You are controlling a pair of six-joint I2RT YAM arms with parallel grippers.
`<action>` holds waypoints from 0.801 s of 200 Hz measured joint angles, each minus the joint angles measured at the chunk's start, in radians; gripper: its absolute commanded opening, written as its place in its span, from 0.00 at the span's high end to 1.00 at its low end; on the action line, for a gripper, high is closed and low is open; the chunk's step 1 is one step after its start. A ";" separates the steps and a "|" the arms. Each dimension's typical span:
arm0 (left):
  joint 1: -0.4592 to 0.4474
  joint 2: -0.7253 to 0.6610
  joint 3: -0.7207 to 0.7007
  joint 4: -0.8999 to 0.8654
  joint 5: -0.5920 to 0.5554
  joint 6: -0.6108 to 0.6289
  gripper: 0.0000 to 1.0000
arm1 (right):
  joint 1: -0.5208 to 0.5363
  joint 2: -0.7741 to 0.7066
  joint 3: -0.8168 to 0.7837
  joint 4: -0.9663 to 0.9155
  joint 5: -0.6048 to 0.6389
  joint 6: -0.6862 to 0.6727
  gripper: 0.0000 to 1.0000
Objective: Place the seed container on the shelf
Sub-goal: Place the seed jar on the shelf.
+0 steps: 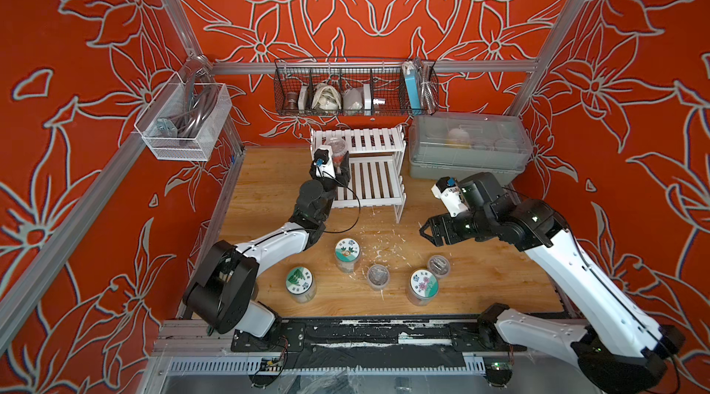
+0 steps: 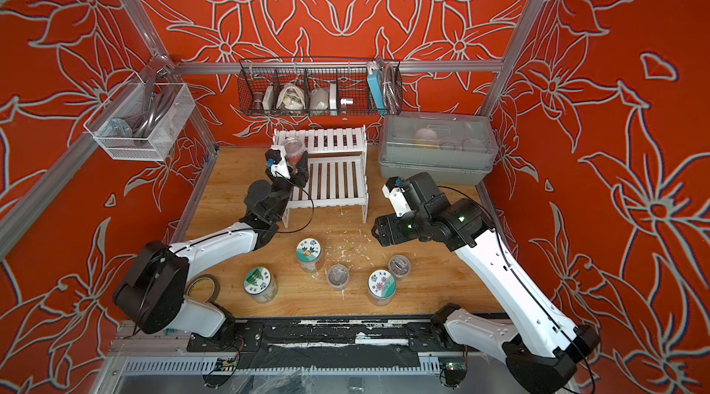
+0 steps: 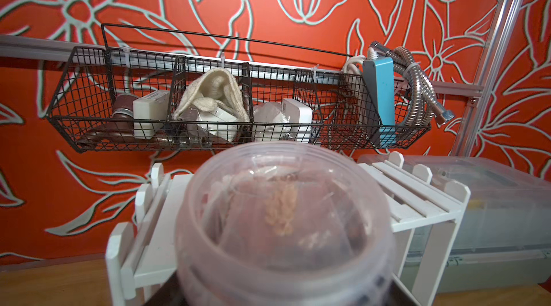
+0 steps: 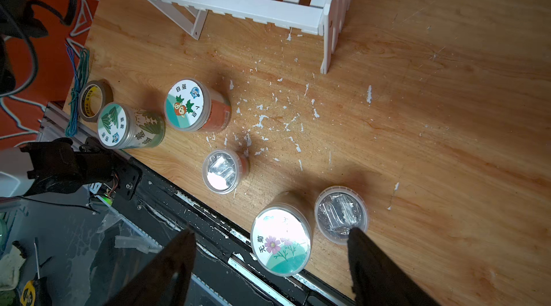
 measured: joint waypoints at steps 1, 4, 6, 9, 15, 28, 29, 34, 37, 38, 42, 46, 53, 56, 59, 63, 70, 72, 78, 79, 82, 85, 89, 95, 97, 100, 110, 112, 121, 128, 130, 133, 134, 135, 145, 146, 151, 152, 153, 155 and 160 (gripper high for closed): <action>0.000 0.001 0.001 0.000 0.000 0.000 0.38 | 0.000 0.000 0.000 0.000 0.000 0.000 0.17; 0.000 0.005 0.005 0.002 0.000 0.000 0.38 | 0.000 0.000 -0.002 0.001 -0.002 0.000 0.17; 0.001 0.006 0.006 0.002 0.000 0.000 0.38 | 0.000 0.000 -0.003 0.001 -0.002 0.000 0.17; 0.001 0.010 0.010 0.003 0.000 0.000 0.38 | 0.000 0.000 -0.005 0.002 -0.003 0.000 0.17; 0.002 0.016 0.017 0.004 0.000 0.000 0.38 | 0.000 0.000 -0.008 0.002 -0.003 0.000 0.17; 0.005 0.026 0.031 0.007 0.000 0.000 0.38 | 0.000 0.000 -0.012 0.002 -0.005 -0.001 0.17; 0.005 0.027 0.033 0.008 0.000 0.000 0.38 | 0.000 0.000 -0.013 0.002 -0.005 -0.001 0.17; 0.007 0.031 0.039 0.009 0.000 0.000 0.38 | 0.000 0.000 -0.014 0.002 -0.006 -0.001 0.17; 0.008 0.033 0.042 0.010 0.000 0.000 0.38 | 0.000 0.000 -0.014 0.002 -0.006 -0.001 0.17; 0.008 0.034 0.043 0.011 0.000 0.000 0.38 | 0.000 0.000 -0.015 0.002 -0.007 -0.001 0.17; 0.010 0.037 0.047 0.012 0.000 0.000 0.38 | 0.000 0.000 -0.016 0.002 -0.007 -0.001 0.17; 0.012 0.040 0.051 0.014 0.000 0.000 0.38 | 0.000 0.000 -0.016 0.002 -0.008 -0.001 0.17; 0.014 0.045 0.058 0.016 -0.001 0.000 0.38 | 0.000 0.000 -0.016 0.002 -0.009 -0.001 0.17; 0.015 0.047 0.061 0.017 -0.001 0.000 0.38 | 0.000 0.000 -0.016 0.002 -0.010 -0.001 0.17; 0.016 0.049 0.063 0.018 0.000 0.000 0.38 | 0.000 0.000 -0.016 0.002 -0.010 -0.001 0.17; 0.018 0.051 0.066 0.019 -0.001 0.000 0.38 | 0.000 0.000 -0.016 0.002 -0.011 -0.001 0.17; 0.020 0.055 0.071 0.019 -0.001 0.001 0.38 | 0.000 0.000 -0.016 0.003 -0.011 -0.001 0.17; 0.020 0.056 0.071 0.019 -0.001 0.001 0.38 | 0.000 0.000 -0.016 0.003 -0.011 -0.001 0.17; 0.021 0.060 0.074 0.019 -0.001 0.001 0.38 | 0.000 0.000 -0.016 0.003 -0.011 -0.001 0.17; 0.021 0.060 0.075 0.019 -0.001 0.001 0.38 | 0.000 0.000 -0.016 0.003 -0.012 -0.001 0.17; 0.022 0.062 0.077 0.018 -0.002 0.001 0.38 | 0.000 0.001 -0.016 0.003 -0.012 -0.001 0.17; 0.023 0.064 0.079 0.018 -0.004 0.001 0.38 | 0.000 0.001 -0.016 0.003 -0.012 -0.001 0.17; 0.023 0.066 0.081 0.018 -0.006 0.001 0.38 | 0.000 0.001 -0.016 0.003 -0.012 -0.001 0.17; 0.025 0.069 0.084 0.017 -0.008 0.001 0.38 | 0.000 0.002 -0.016 0.003 -0.012 -0.002 0.17; 0.026 0.069 0.085 0.017 -0.009 0.001 0.38 | 0.000 0.002 -0.016 0.003 -0.012 -0.003 0.17; 0.027 0.071 0.086 0.017 -0.011 0.001 0.38 | 0.000 0.002 -0.017 0.003 -0.013 -0.003 0.17; 0.031 0.072 0.089 0.013 -0.015 0.001 0.38 | 0.000 0.002 -0.022 0.005 -0.013 -0.005 0.17; 0.032 0.072 0.089 0.013 -0.016 0.001 0.38 | 0.000 0.002 -0.023 0.005 -0.013 -0.005 0.17; 0.036 0.072 0.092 0.012 -0.018 0.002 0.38 | 0.000 0.002 -0.027 0.007 -0.014 -0.006 0.17; 0.040 0.072 0.095 0.008 -0.020 0.002 0.38 | 0.000 0.002 -0.032 0.010 -0.014 -0.007 0.17; 0.040 0.072 0.097 0.007 -0.020 0.002 0.38 | 0.000 0.002 -0.033 0.011 -0.014 -0.007 0.17; 0.041 0.073 0.099 0.005 -0.022 0.002 0.38 | 0.000 0.002 -0.035 0.012 -0.014 -0.007 0.17; 0.042 0.073 0.100 0.004 -0.022 0.002 0.38 | 0.000 0.002 -0.035 0.012 -0.014 -0.007 0.17; 0.042 0.073 0.100 0.003 -0.023 0.002 0.38 | 0.000 0.002 -0.035 0.013 -0.014 -0.007 0.17; 0.046 0.076 0.109 -0.002 -0.025 0.004 0.38 | 0.000 0.002 -0.040 0.015 -0.015 -0.007 0.17; 0.047 0.077 0.110 -0.002 -0.026 0.004 0.38 | 0.000 0.002 -0.041 0.015 -0.016 -0.007 0.17; 0.047 0.079 0.115 -0.003 -0.029 0.005 0.38 | 0.000 0.003 -0.042 0.017 -0.017 -0.007 0.17; 0.048 0.079 0.116 -0.004 -0.029 0.005 0.38 | 0.000 0.003 -0.043 0.017 -0.018 -0.007 0.17; 0.048 0.079 0.117 -0.004 -0.029 0.005 0.38 | 0.000 0.003 -0.043 0.017 -0.018 -0.007 0.17; 0.049 0.080 0.118 -0.006 -0.031 0.005 0.38 | 0.000 0.003 -0.043 0.018 -0.018 -0.007 0.17; 0.050 0.082 0.122 -0.007 -0.033 0.005 0.38 | 0.000 0.003 -0.044 0.019 -0.018 -0.007 0.17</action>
